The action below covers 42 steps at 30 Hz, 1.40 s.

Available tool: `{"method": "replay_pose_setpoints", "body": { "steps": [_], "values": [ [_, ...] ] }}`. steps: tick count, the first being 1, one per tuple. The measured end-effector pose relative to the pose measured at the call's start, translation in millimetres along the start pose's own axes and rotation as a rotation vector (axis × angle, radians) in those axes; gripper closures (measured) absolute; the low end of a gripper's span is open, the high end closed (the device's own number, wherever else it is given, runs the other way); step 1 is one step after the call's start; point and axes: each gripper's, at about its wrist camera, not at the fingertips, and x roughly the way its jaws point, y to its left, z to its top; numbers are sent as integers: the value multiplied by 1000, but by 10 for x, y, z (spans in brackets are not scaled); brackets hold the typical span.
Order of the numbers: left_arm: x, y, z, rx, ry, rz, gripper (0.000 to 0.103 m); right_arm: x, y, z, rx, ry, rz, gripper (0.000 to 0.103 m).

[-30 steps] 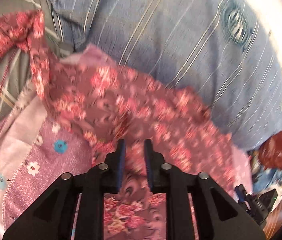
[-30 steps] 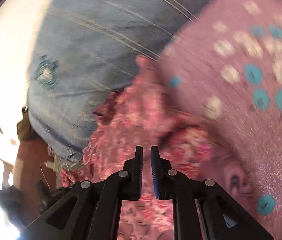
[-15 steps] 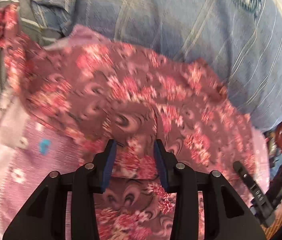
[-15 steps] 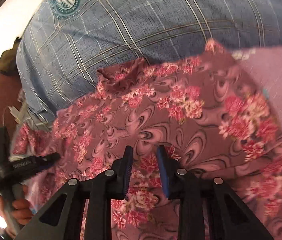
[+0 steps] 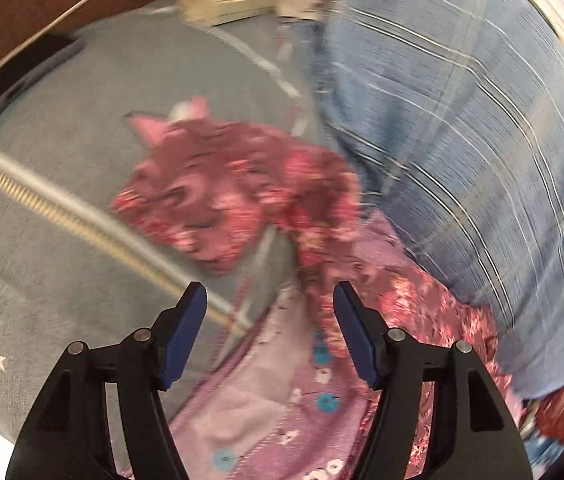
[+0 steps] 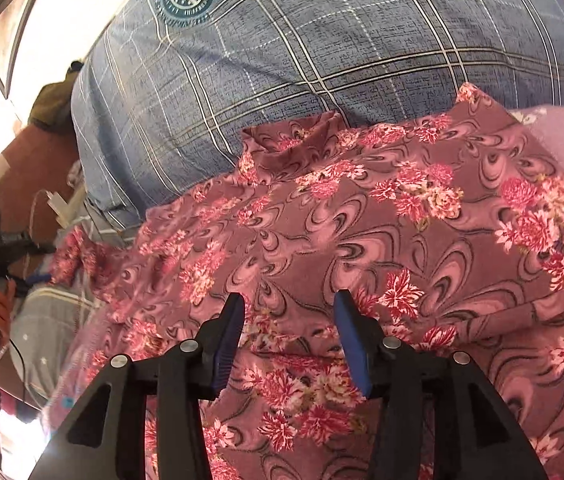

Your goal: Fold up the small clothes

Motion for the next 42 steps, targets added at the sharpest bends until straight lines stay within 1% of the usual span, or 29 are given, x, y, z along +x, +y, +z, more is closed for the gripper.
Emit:
{"method": "replay_pose_setpoints", "body": {
  "steps": [1, 3, 4, 5, 7, 9, 10, 11, 12, 13, 14, 16, 17, 19, 21, 24, 28, 31, 34, 37, 39, 42],
  "values": [
    [33, 98, -3, -25, -2, 8, 38, -8, -9, 17, 4, -2, 5, 54],
    [102, 219, -8, -72, 3, 1, 38, -16, -11, 18, 9, -3, 12, 54],
    [175, 285, 4, -107, 21, -9, 38, -20, -14, 19, 12, -4, 16, 54],
    [207, 317, 24, -131, 20, -42, 38, -31, -26, 15, 15, -5, 21, 54],
    [222, 286, 69, -168, 4, -78, 38, 1, -9, 32, 21, -6, 25, 54],
    [252, 282, 166, -176, -22, -89, 39, -8, -19, 27, 23, -7, 28, 54],
    [273, 289, 203, -183, -24, -98, 46, -11, -21, 25, 24, -8, 29, 54],
    [294, 308, 230, -198, -22, -94, 57, -18, -26, 23, 25, -8, 29, 54],
    [348, 324, 254, -218, -10, -92, 88, -25, -30, 20, 25, -9, 30, 54],
    [412, 390, 284, -241, 22, -104, 100, -25, -37, 19, 26, -9, 32, 54],
    [446, 457, 297, -270, 40, -122, 100, -29, -42, 20, 28, -10, 34, 54],
    [404, 586, 294, -320, 44, -176, 100, -29, -53, 18, 31, -11, 41, 54],
    [316, 600, 296, -306, 23, -178, 100, -32, -57, 17, 33, -12, 44, 54],
    [68, 528, 306, -226, -37, -165, 100, -36, -62, 18, 36, -13, 48, 54],
    [-173, 417, 297, -158, -82, -169, 100, -36, -62, 18, 36, -13, 50, 54],
    [-641, 172, 243, -42, -167, -167, 100, -40, -60, 18, 37, -14, 50, 54],
    [-1023, -153, 156, 51, -220, -193, 100, -42, -63, 16, 38, -14, 52, 54],
    [-1173, -427, 21, 113, -224, -218, 100, -45, -67, 18, 40, -15, 56, 54],
    [-1251, -675, -168, 182, -207, -241, 100, -50, -71, 15, 44, -17, 61, 54],
    [-1243, -1048, -340, 274, -207, -237, 100, -53, -77, 10, 49, -20, 68, 54],
    [-1158, -1349, -472, 346, -205, -222, 100, -55, -81, 8, 52, -21, 72, 54],
    [-1021, -1716, -648, 403, -173, -230, 100, -59, -92, 3, 59, -26, 84, 54]
  ]
}}
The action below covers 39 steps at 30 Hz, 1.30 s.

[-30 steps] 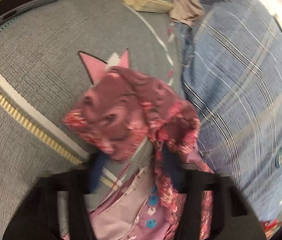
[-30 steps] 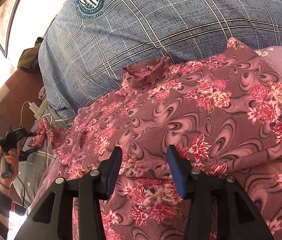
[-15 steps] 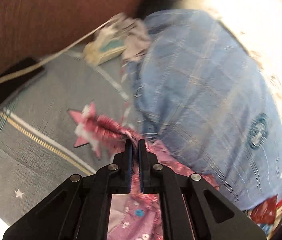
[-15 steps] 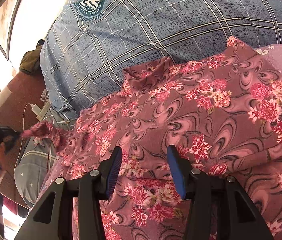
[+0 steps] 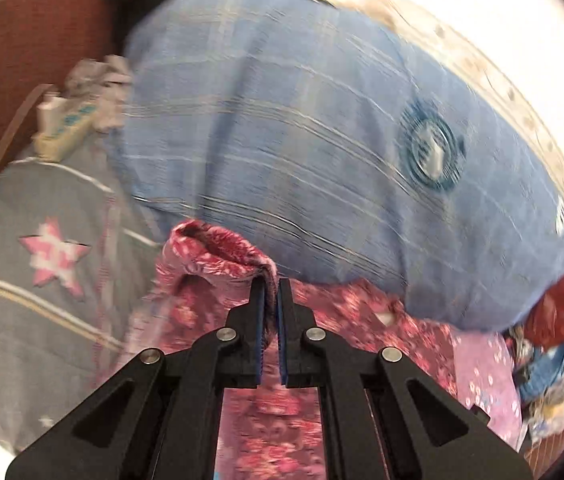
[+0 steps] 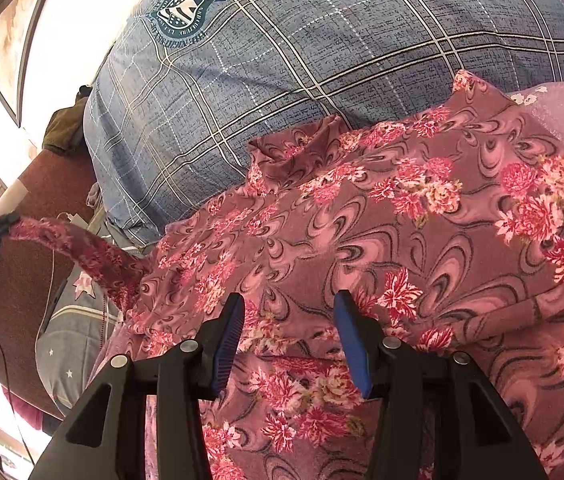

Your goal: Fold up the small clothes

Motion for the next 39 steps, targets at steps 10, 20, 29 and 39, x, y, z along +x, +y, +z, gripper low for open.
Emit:
{"method": "replay_pose_setpoints", "body": {
  "steps": [10, 20, 29, 39],
  "values": [
    [1210, -1007, -513, 88, 203, -30, 100, -24, -38, -6, 21, -12, 35, 54],
    [1700, -1218, -984, 87, 447, -112, 68, -22, -50, -5, 29, -16, 50, 54],
    [881, 136, -985, -131, 184, -64, 37, 45, 74, 141, 25, 64, 3, 48],
    [1110, 954, -1086, -401, 239, -154, 37, 1008, 640, 715, -41, 186, -45, 38]
  ]
}}
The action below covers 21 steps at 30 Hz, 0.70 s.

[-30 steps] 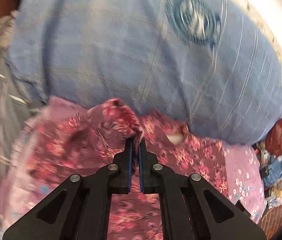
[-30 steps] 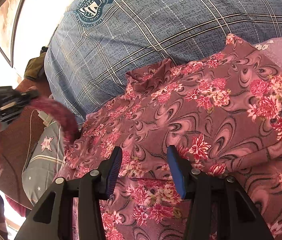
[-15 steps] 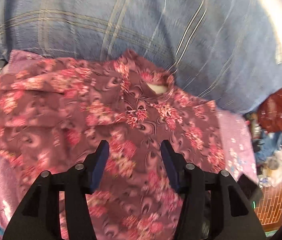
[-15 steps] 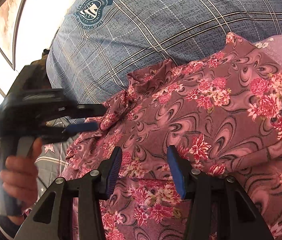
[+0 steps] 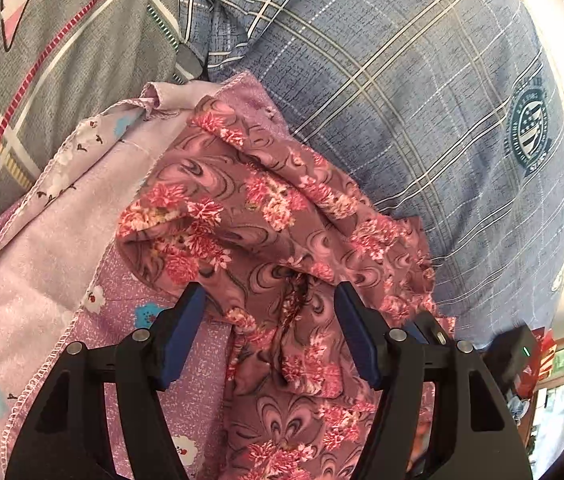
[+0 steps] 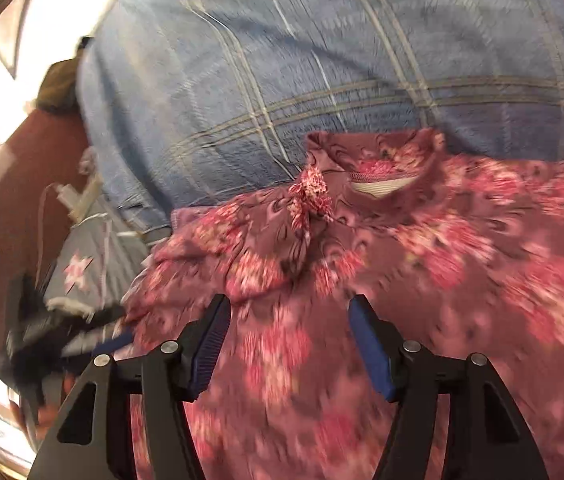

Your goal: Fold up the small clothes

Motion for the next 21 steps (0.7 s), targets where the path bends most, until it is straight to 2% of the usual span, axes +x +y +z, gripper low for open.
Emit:
{"method": "replay_pose_setpoints", "body": {
  "steps": [4, 6, 7, 8, 11, 14, 18, 21],
  "values": [
    [-5, -4, -32, 4, 3, -9, 37, 296, -39, 90, 112, 3, 60, 38],
    [12, 23, -38, -9, 8, -8, 37, 387, 1, 98, 120, 3, 94, 49],
    [8, 39, -49, -13, 11, -18, 37, 405, 42, 102, 111, 13, 123, 80],
    [22, 38, -54, -15, 14, -21, 37, 373, 75, 107, 103, 10, 138, 96],
    [7, 40, -95, -14, 25, -28, 37, -63, 87, 105, 90, -105, 226, 97],
    [32, -9, -152, -4, 51, -38, 37, -532, -117, 109, 110, -192, 242, 97],
    [112, -96, -226, 20, 88, -47, 35, -1187, -802, -17, 234, -293, 181, 97],
    [221, -115, -264, 19, 110, -26, 35, -1419, -1321, -218, 334, -299, 85, 97]
  ]
}}
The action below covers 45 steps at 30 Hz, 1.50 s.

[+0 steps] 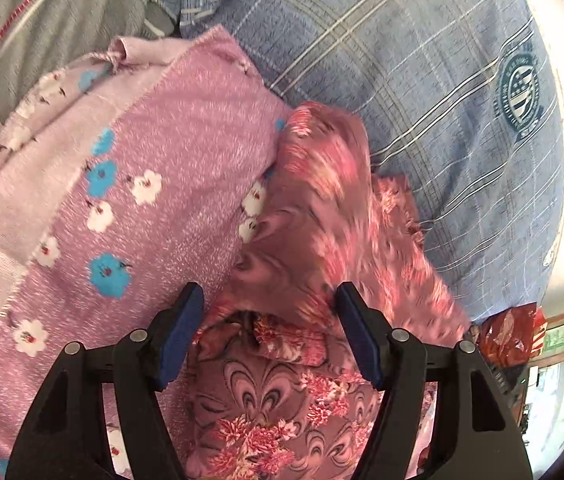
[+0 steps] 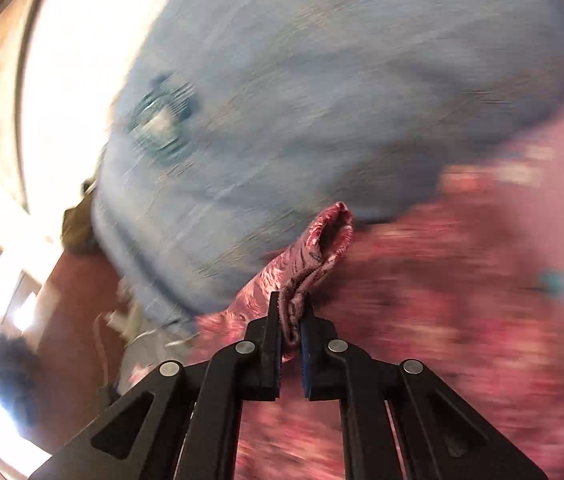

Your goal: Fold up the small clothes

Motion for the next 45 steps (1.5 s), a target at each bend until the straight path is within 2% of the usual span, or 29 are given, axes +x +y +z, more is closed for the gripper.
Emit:
{"method": "replay_pose_setpoints", "body": {
  "steps": [3, 5, 6, 7, 9, 10, 12, 14, 17, 18, 19, 21, 23, 24, 25, 27, 28, 30, 31, 32, 33, 34, 35, 36, 38, 39, 40, 43, 45],
  "values": [
    [43, -15, -2, 9, -19, 22, 36, -96, -380, -28, 86, 17, -32, 96],
    [46, -57, -5, 33, -41, 41, 36, -79, -460, -62, 99, 23, -27, 91],
    [40, -84, -6, 45, -59, 52, 41, -36, -462, -71, 105, 28, -42, 91],
    [43, -109, 2, 57, -74, 60, 57, -1, -470, -63, 111, 33, -59, 90],
    [47, -146, 9, 82, -81, 76, 76, 107, -399, -35, 100, 50, -76, 89],
    [38, -164, 9, 89, -97, 81, 78, 106, -344, -4, 77, 44, -81, 95],
    [17, -155, 22, 101, -115, 99, 83, -91, -215, 83, 17, -41, -14, 97],
    [56, -143, 45, 99, -104, 127, 84, -186, -138, 168, -37, -91, -65, 97],
    [110, -80, 54, 82, -54, 146, 84, 10, -400, 168, -3, 29, -216, 96],
    [78, -65, 51, 74, -49, 127, 84, 71, -483, 120, 5, 85, -246, 96],
    [23, -65, 53, 73, -55, 106, 84, 64, -517, 80, 7, 101, -248, 96],
    [-52, -115, 49, 104, -92, 116, 81, -84, -474, 19, 12, 39, -218, 88],
    [46, -178, 29, 160, -78, 198, 78, -126, -420, 0, -13, 21, -212, 87],
    [135, -186, 12, 174, -59, 237, 78, -66, -408, -18, -45, 53, -257, 87],
    [216, -179, -12, 176, -29, 265, 78, -6, -410, -44, -66, 101, -288, 92],
    [120, -185, -57, 165, -35, 247, 78, -36, -385, -23, -91, 103, -310, 96],
    [34, -192, -85, 163, -40, 226, 78, -109, -330, -24, -95, 85, -309, 89],
    [3, -194, -157, 181, -24, 251, 78, -292, -232, -95, -129, 46, -263, 86],
    [53, -210, -200, 207, 9, 282, 77, -338, -227, -154, -143, 57, -268, 86],
    [104, -222, -229, 231, 34, 313, 77, -287, -291, -223, -141, 115, -295, 78],
    [115, -219, -262, 247, 45, 345, 75, -223, -366, -267, -129, 178, -300, 77],
    [56, -204, -312, 249, 68, 353, 76, -211, -423, -320, -119, 206, -279, 85],
    [-13, -183, -360, 244, 97, 333, 76, -315, -406, -339, -114, 177, -286, 86],
    [-108, -151, -420, 239, 119, 302, 75, -392, -368, -346, -109, 171, -291, 82],
    [-310, -70, -565, 254, 147, 282, 67, -605, -281, -398, -127, 160, -267, 76],
    [-416, -30, -642, 273, 161, 283, 52, -711, -237, -431, -153, 170, -260, 75],
    [-550, 20, -765, 299, 174, 284, 44, -843, -196, -495, -195, 182, -270, 71],
    [-814, 221, -1105, 344, 212, 276, 38, -1172, -187, -748, -325, 210, -337, 61],
    [-911, 380, -1326, 336, 264, 242, 35, -1395, -264, -939, -386, 227, -389, 59]
  ]
}}
